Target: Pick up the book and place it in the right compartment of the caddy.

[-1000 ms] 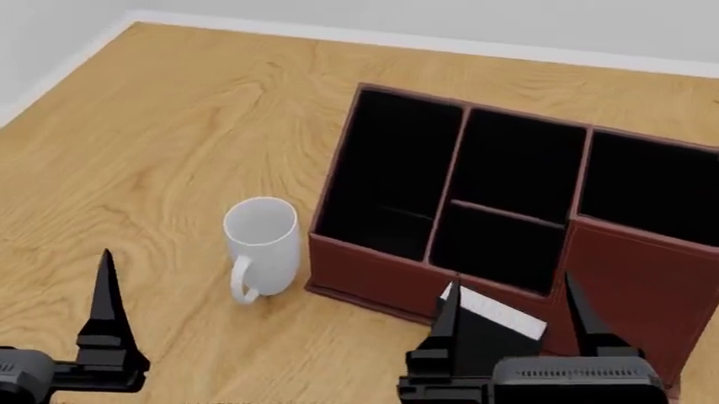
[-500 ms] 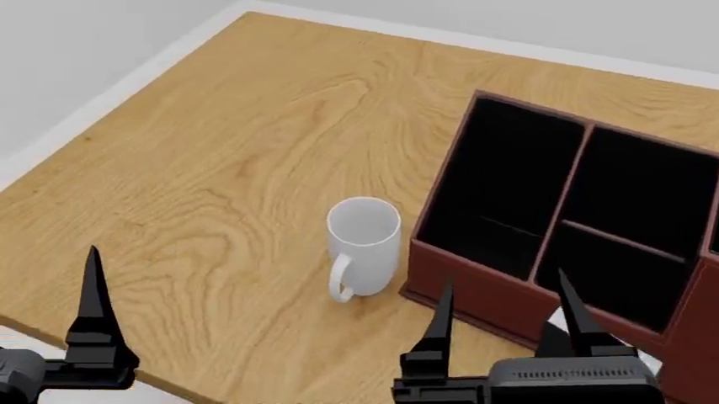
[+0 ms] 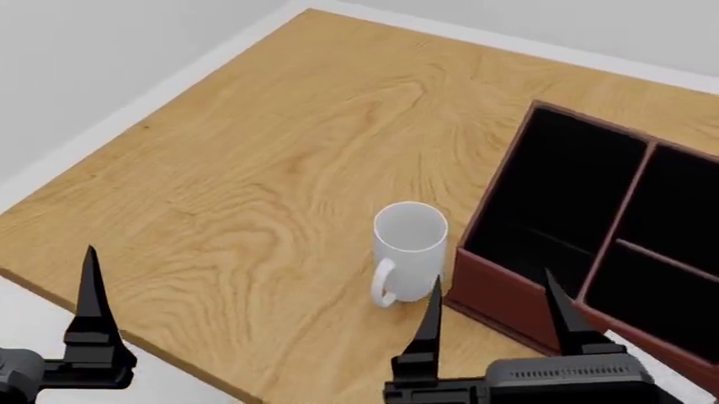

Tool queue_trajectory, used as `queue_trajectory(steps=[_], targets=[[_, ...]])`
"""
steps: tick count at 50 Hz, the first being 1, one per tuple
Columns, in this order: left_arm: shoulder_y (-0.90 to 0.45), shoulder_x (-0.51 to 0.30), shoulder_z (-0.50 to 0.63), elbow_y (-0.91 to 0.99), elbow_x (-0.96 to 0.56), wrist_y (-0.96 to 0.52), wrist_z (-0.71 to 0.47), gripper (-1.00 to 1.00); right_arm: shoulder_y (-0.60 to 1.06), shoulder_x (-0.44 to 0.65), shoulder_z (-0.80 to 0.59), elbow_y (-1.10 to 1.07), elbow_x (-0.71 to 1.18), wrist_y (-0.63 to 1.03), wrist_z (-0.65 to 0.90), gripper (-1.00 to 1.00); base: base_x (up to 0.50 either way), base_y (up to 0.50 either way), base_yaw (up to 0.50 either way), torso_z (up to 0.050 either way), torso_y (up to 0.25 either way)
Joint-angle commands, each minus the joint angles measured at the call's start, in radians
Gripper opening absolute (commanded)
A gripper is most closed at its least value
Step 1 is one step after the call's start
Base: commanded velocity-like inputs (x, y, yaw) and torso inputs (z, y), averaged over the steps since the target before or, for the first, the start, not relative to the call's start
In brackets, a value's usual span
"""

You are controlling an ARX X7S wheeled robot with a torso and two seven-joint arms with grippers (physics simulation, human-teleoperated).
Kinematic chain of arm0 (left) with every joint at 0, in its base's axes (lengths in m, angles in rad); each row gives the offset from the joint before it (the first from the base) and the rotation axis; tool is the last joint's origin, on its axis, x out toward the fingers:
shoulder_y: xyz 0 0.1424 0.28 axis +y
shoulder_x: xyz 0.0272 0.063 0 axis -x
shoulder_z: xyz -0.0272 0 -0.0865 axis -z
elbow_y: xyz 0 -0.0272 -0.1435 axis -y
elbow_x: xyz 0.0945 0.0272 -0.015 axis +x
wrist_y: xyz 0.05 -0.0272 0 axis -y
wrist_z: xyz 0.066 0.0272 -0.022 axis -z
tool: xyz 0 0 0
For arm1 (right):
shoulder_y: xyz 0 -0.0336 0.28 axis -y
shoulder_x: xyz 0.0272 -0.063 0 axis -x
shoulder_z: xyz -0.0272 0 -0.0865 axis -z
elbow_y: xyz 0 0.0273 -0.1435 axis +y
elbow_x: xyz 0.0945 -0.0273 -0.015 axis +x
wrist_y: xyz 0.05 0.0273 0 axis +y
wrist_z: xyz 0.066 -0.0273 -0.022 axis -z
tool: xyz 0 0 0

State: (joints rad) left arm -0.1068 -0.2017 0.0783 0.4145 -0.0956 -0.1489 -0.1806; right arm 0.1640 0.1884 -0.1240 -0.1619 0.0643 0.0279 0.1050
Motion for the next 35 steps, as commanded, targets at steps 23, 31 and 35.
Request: queue_trajectory(steps=[23,31,35], targets=[[-0.005,-0.013,0.018,-0.007,-0.016,-0.002,-0.021,1.0,0.017,0.018,-0.02,0.042,0.085,-0.03,-0.05,1.0,0.22,-0.45,0.0,0.0,0.0],[-0.005,-0.018,0.019,-0.006,-0.022,0.0,-0.026,1.0,0.013,0.024,-0.028,0.032,0.076,-0.036,-0.043,1.0,0.2,-0.46,0.0,0.0,0.0],[-0.004,-0.021,0.017,0.002,-0.028,-0.004,-0.029,1.0,0.009,0.027,-0.032,0.024,0.069,-0.039,-0.038,1.0,0.19,-0.4,0.0,0.0,0.0]])
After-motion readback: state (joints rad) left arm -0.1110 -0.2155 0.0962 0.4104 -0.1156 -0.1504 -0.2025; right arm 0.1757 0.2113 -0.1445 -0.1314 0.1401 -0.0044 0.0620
